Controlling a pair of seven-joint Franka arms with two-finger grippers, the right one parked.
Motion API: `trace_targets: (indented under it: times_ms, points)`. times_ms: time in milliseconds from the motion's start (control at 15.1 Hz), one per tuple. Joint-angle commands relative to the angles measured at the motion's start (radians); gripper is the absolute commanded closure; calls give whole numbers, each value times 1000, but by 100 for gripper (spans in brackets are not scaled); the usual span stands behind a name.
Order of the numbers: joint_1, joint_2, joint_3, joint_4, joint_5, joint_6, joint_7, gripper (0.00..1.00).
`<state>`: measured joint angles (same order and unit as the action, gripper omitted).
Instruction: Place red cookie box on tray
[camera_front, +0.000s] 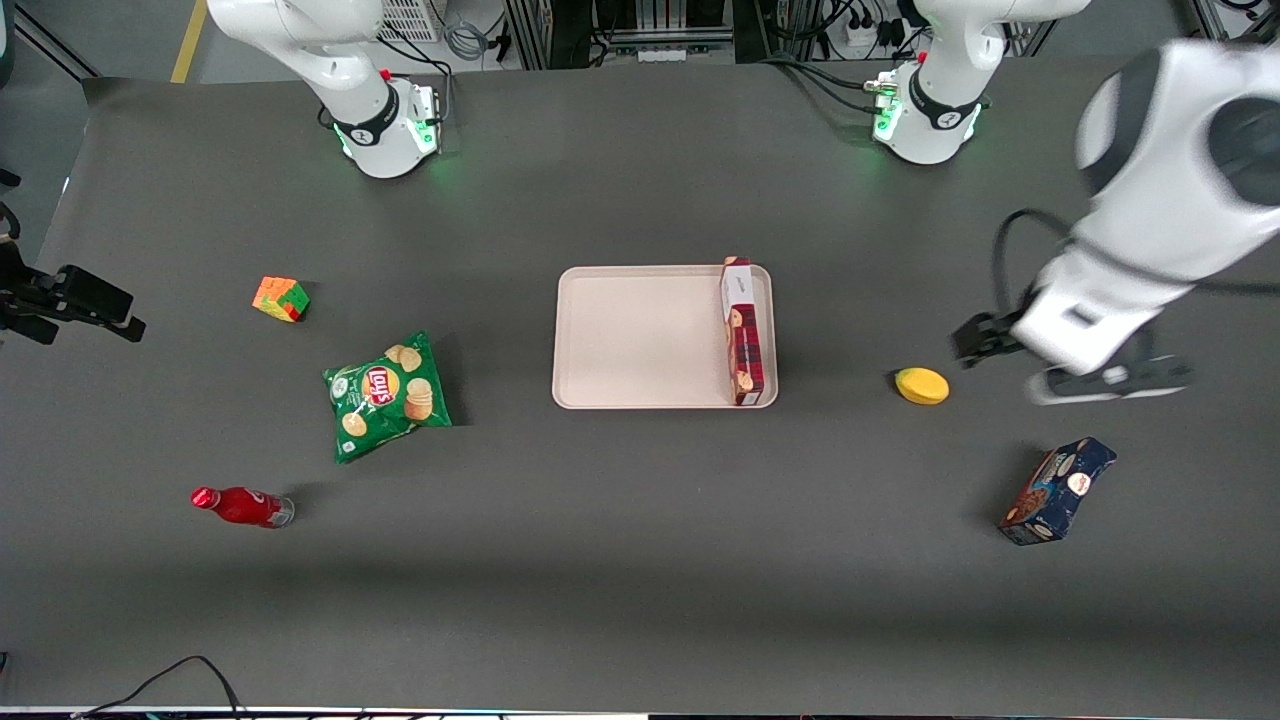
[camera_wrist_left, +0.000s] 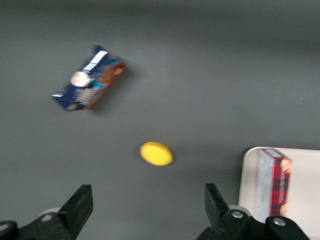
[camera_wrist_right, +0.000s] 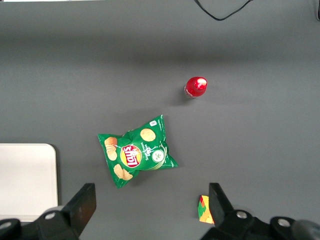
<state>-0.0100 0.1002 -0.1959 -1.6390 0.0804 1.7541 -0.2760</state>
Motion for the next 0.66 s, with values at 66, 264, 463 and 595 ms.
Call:
trace_targets:
  times_ms: [66,264,463,595]
  points:
    - [88,-134,44,-21,-74,-113,172,0]
    - [88,-223,72,-48,-77,-143,175,0]
    - [88,-272,81,-76,-76,-146,228,0]
    - [88,-283,85,-87,-74,-148,244,0]
